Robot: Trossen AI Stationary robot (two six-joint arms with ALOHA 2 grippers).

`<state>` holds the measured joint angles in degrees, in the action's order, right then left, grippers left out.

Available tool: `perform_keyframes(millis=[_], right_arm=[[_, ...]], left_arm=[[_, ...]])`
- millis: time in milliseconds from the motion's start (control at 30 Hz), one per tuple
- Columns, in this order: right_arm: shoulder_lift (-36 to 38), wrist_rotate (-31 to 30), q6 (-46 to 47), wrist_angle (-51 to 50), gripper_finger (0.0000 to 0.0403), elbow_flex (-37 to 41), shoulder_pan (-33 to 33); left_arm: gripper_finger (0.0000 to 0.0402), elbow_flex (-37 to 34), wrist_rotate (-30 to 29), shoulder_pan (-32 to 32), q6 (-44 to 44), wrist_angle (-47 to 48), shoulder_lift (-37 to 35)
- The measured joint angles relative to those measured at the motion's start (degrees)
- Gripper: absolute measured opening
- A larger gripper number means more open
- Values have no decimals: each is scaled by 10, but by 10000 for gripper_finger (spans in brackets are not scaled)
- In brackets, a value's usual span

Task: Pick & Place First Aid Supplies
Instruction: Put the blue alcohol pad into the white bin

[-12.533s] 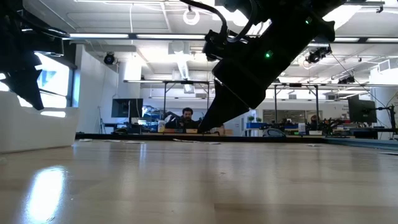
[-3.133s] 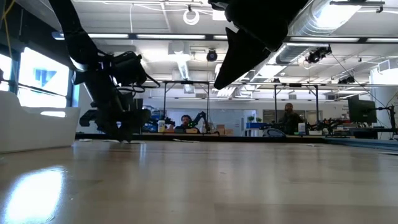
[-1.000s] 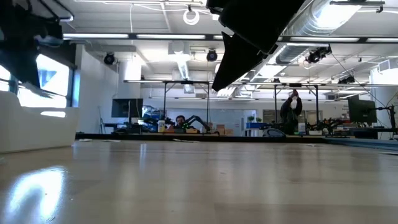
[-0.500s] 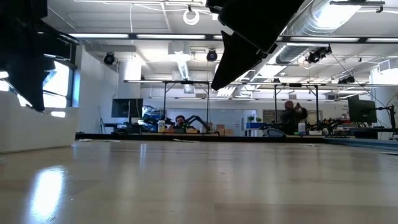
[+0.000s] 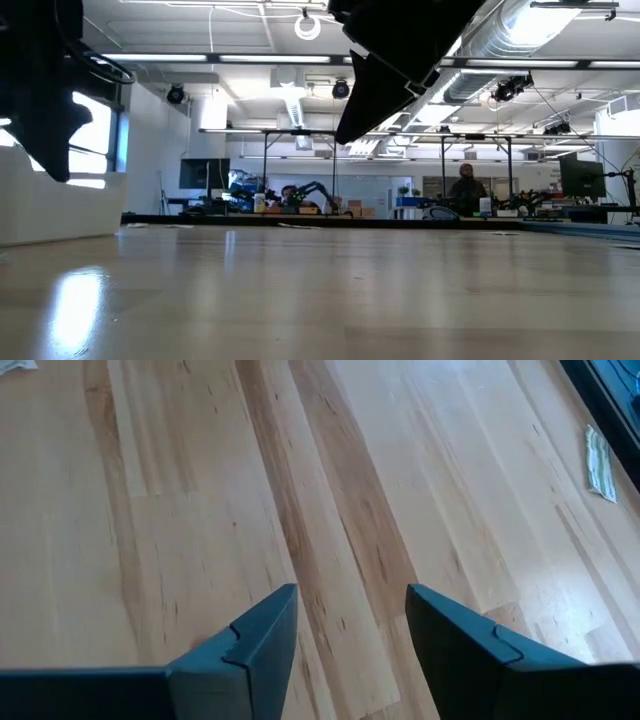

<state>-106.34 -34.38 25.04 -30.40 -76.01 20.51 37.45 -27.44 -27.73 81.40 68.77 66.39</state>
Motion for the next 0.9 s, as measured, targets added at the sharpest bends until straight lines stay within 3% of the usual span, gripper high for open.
perform_keyframes(millis=[133,233,467,667,900], right_arm=[[0,1,0,2,183,0,0],[0,1,0,5,183,0,0],[0,2,-6,17,183,0,-4],[0,4,-7,18,183,0,-4],[-5,-9,-15,22,183,0,-4]], left_arm=[[123,36,1,0,-12,58,0],[156,85,-34,0,-20,93,0],[174,181,-162,26,-88,82,-1],[175,169,-216,172,-214,-10,0],[175,84,-164,375,-442,-320,3]])
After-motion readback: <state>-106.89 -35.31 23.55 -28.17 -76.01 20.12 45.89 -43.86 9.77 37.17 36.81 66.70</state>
